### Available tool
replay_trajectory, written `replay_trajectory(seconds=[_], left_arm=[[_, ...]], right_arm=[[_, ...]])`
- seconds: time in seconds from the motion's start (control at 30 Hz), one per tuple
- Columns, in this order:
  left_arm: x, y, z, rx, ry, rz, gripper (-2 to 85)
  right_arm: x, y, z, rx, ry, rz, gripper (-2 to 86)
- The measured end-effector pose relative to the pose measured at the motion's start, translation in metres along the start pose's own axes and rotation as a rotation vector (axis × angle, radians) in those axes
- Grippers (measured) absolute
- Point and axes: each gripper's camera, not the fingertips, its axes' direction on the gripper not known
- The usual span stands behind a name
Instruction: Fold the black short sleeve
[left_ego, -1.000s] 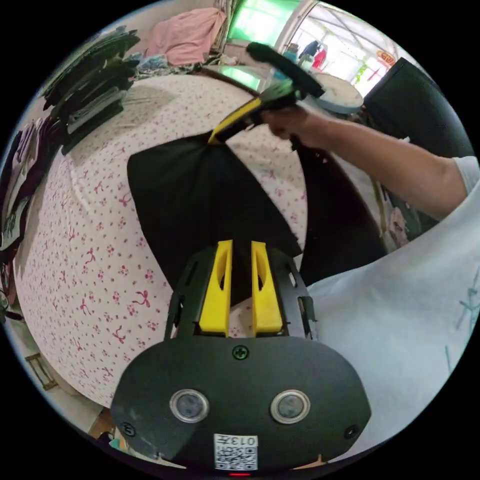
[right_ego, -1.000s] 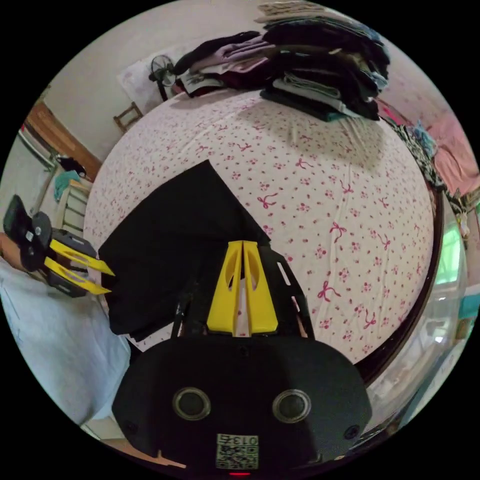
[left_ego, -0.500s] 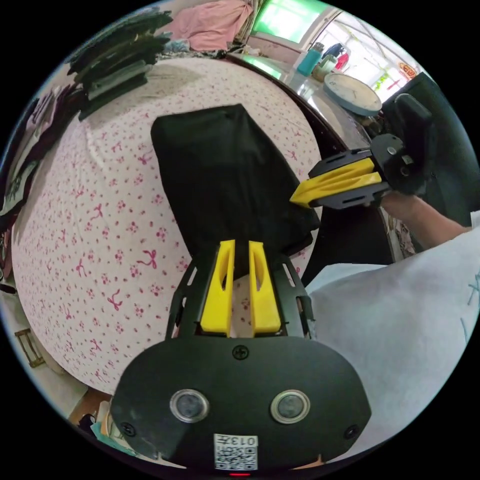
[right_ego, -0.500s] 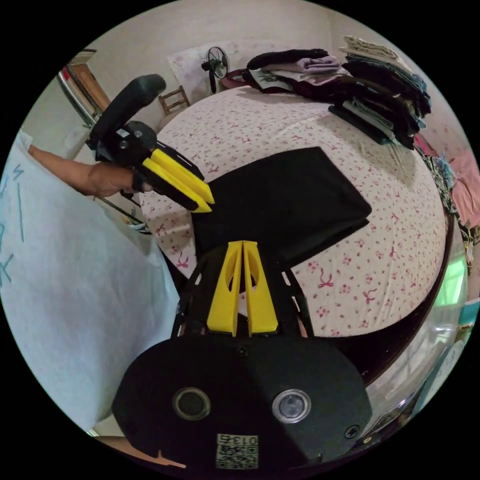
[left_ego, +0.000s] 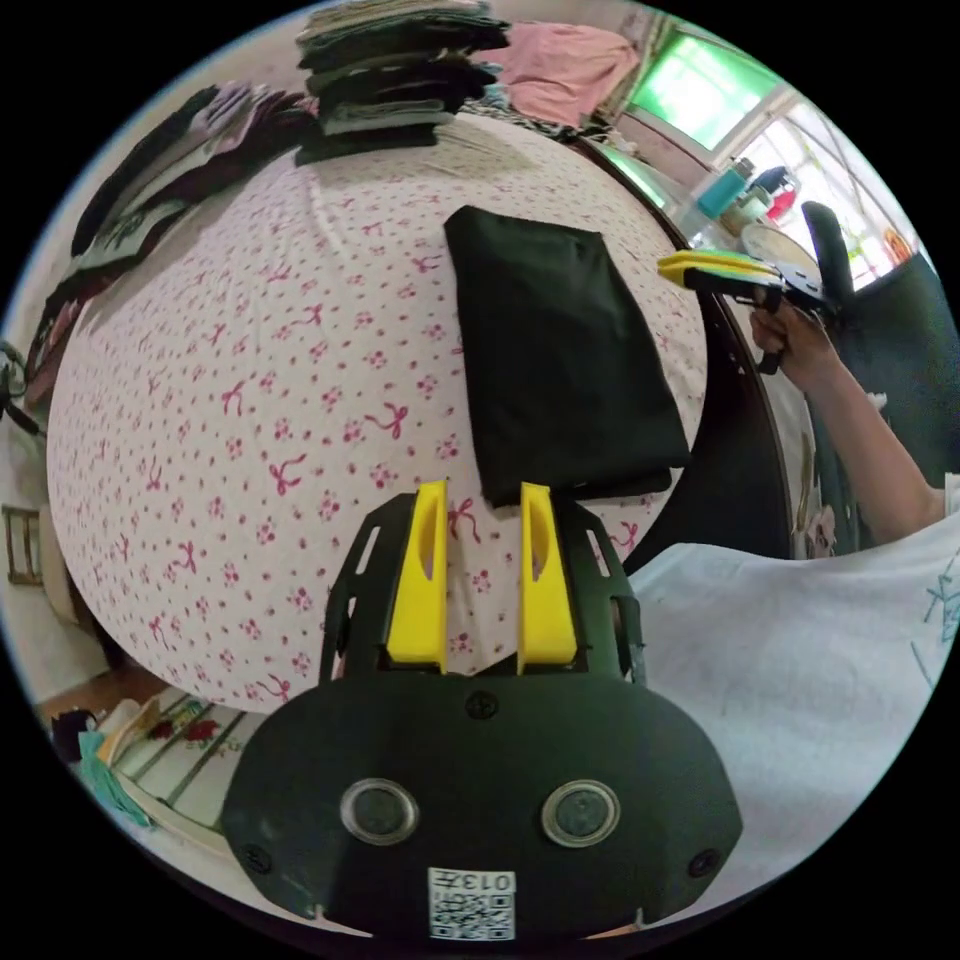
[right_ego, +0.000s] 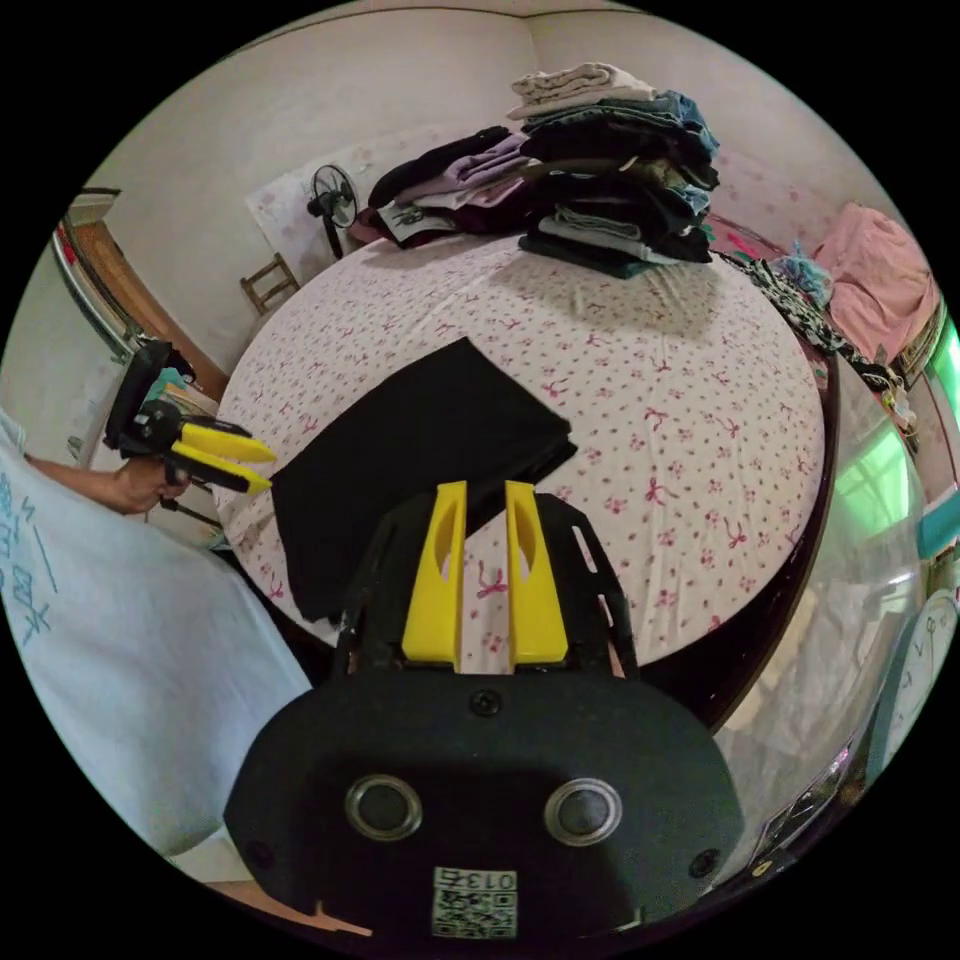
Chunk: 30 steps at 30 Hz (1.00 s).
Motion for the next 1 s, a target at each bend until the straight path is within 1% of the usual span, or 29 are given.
replay_trajectory(seconds=[0.1, 0.13, 0.17, 0.3, 0.4, 0.53, 0.6, 0.73, 0.9, 1.0], left_arm=[[-0.004, -0.006, 0.011, -0.076, 0.067, -0.012, 12.6], [-0.002, -0.01, 0.01, -0.054, 0.049, -0.001, 12.7], [-0.001, -0.015, 0.011, -0.068, 0.042, 0.013, 13.0], [0.002, -0.03, 0.017, -0.083, 0.092, 0.041, 13.1], [0.006, -0.037, 0.024, -0.093, 0.072, 0.075, 12.0], [0.008, -0.049, 0.033, -0.116, 0.092, 0.108, 8.9], [0.009, -0.053, 0.036, -0.118, 0.115, 0.114, 8.0], [0.007, -0.064, 0.045, -0.136, 0.151, 0.12, 7.8], [0.007, -0.077, 0.053, -0.159, 0.161, 0.154, 5.5], [0.014, -0.085, 0.054, -0.169, 0.154, 0.2, 3.9]], right_arm=[[0.023, -0.023, 0.01, -0.023, -0.01, 0.015, 9.7], [0.027, -0.027, 0.013, -0.032, -0.011, 0.018, 10.0], [0.034, -0.034, 0.018, -0.053, -0.009, 0.016, 10.7], [0.049, -0.048, 0.03, -0.125, -0.059, 0.018, 12.2], [0.054, -0.048, 0.039, -0.194, -0.065, 0.032, 12.2], [0.054, -0.048, 0.035, -0.192, -0.071, 0.038, 9.9], [0.044, -0.049, 0.03, -0.203, -0.038, -0.015, 7.4], [0.033, -0.048, 0.024, -0.194, 0.053, -0.036, 6.4], [0.052, -0.05, 0.016, -0.183, -0.072, 0.076, 5.0], [0.049, -0.05, 0.008, -0.183, -0.054, 0.091, 4.0]])
